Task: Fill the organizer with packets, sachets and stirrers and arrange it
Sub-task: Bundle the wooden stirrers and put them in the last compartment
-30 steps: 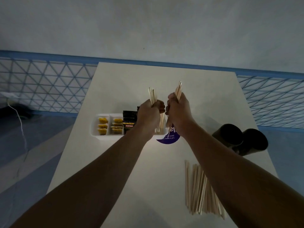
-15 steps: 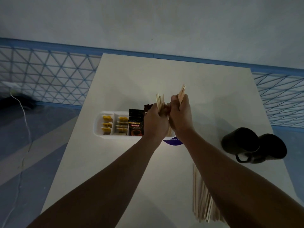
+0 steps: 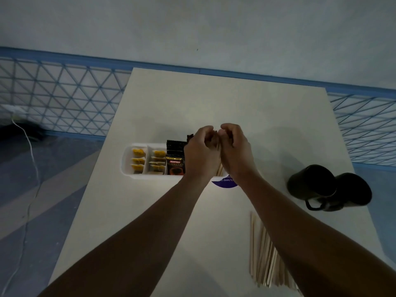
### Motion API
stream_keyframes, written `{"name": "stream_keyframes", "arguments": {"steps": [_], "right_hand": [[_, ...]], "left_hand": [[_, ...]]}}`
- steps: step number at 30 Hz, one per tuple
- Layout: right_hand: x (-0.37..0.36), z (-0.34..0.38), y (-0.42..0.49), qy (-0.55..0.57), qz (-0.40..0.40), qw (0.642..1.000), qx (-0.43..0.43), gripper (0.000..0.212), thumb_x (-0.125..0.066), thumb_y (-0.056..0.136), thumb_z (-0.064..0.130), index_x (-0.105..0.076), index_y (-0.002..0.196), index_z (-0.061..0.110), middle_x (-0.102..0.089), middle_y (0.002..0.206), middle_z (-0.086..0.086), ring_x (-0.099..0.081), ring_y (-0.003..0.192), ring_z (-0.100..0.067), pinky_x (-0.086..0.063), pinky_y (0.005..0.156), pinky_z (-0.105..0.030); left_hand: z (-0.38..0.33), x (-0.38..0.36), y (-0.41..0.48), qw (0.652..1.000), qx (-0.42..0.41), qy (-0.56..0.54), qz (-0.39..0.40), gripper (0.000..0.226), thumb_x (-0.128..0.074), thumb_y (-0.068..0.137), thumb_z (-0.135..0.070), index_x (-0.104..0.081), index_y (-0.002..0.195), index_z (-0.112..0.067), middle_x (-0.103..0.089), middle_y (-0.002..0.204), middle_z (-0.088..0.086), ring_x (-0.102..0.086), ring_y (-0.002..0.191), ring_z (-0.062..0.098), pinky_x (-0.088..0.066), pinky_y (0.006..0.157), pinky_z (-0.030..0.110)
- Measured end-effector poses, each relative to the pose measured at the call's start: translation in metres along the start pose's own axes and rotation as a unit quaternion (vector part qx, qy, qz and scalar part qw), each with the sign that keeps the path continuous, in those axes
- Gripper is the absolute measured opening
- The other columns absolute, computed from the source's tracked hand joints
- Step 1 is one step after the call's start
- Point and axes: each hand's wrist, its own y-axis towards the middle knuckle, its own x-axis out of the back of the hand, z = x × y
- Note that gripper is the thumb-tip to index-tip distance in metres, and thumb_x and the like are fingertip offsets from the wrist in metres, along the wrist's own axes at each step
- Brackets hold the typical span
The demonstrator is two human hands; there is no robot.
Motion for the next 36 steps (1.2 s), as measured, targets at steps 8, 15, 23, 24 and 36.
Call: {"name": "stream_keyframes", "arguments": {"steps": [8,15,23,24,36], "right_hand": [[0.021,0.002,-0.001,-0.093,0.000,0.995,0.042,0.047,-0.045,0.094,-0.003,-0.055,0.137,0.014,-0.061,0.134,-0.002,-0.057,0.119,-0.013,-0.039,0.084,-0.007],[0.029,-0.013,-0.003,-0.153,0.006,0.988,0.016,0.059,-0.056,0.095,0.005,-0.041,0.149,0.024,-0.053,0.142,0.000,-0.060,0.105,-0.013,-0.051,0.087,-0.031],[0.029,-0.003,-0.003,-0.162,0.050,0.985,0.020,0.047,-0.044,0.099,0.002,-0.054,0.141,0.020,-0.064,0.132,-0.003,-0.064,0.106,-0.017,-0.044,0.085,-0.019],[0.027,-0.001,-0.004,-0.163,0.046,0.985,0.044,0.042,-0.043,0.100,0.004,-0.060,0.136,0.019,-0.068,0.125,-0.004,-0.064,0.099,-0.015,-0.044,0.079,-0.016],[0.033,-0.003,-0.006,-0.162,0.039,0.986,-0.003,0.053,-0.045,0.098,0.003,-0.046,0.148,0.022,-0.062,0.137,-0.001,-0.065,0.113,-0.022,-0.048,0.094,-0.029]], "left_hand": [[-0.011,0.010,0.009,0.997,-0.041,0.060,-0.012,0.035,-0.051,0.097,-0.006,-0.061,0.129,-0.013,-0.068,0.121,0.001,-0.063,0.112,0.011,-0.046,0.091,0.015],[-0.020,0.017,0.026,0.981,-0.046,0.174,0.078,0.044,-0.057,0.096,-0.006,-0.053,0.139,-0.011,-0.060,0.135,0.006,-0.055,0.125,0.021,-0.034,0.090,0.015],[-0.035,0.014,0.031,0.959,-0.014,0.206,0.196,0.039,-0.056,0.093,-0.006,-0.059,0.132,-0.010,-0.064,0.127,0.015,-0.069,0.099,0.028,-0.056,0.091,0.036],[-0.036,0.014,0.030,0.959,-0.012,0.204,0.197,0.033,-0.056,0.093,-0.006,-0.065,0.124,-0.009,-0.069,0.115,0.015,-0.071,0.088,0.027,-0.058,0.085,0.039],[-0.030,0.017,0.025,0.970,-0.030,0.191,0.148,0.046,-0.059,0.094,-0.013,-0.052,0.140,-0.011,-0.055,0.141,0.009,-0.051,0.130,0.021,-0.033,0.088,0.015]]}}
